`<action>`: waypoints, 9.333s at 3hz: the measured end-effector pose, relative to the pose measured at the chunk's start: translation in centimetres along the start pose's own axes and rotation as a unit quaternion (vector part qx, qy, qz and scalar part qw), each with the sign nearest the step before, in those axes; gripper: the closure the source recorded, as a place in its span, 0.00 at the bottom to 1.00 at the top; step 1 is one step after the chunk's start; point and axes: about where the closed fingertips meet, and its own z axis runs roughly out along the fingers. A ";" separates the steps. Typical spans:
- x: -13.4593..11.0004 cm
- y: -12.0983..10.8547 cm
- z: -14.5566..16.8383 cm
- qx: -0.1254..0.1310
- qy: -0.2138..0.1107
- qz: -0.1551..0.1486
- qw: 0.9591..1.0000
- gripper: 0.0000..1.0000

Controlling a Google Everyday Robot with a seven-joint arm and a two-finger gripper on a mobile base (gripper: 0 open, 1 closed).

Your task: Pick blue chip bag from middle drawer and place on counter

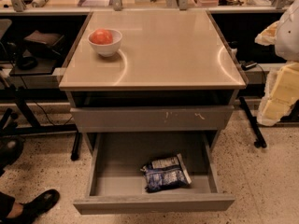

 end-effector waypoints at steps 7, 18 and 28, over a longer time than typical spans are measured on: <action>-11.5 13.5 38.7 -0.272 -0.211 0.021 0.939 0.00; -2.5 5.0 55.7 -0.072 -0.133 0.463 0.873 0.00; -5.0 7.7 60.0 -0.063 -0.121 0.435 0.890 0.89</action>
Offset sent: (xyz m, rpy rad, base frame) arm 0.0095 0.0985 -0.1875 0.2401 0.1599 0.1924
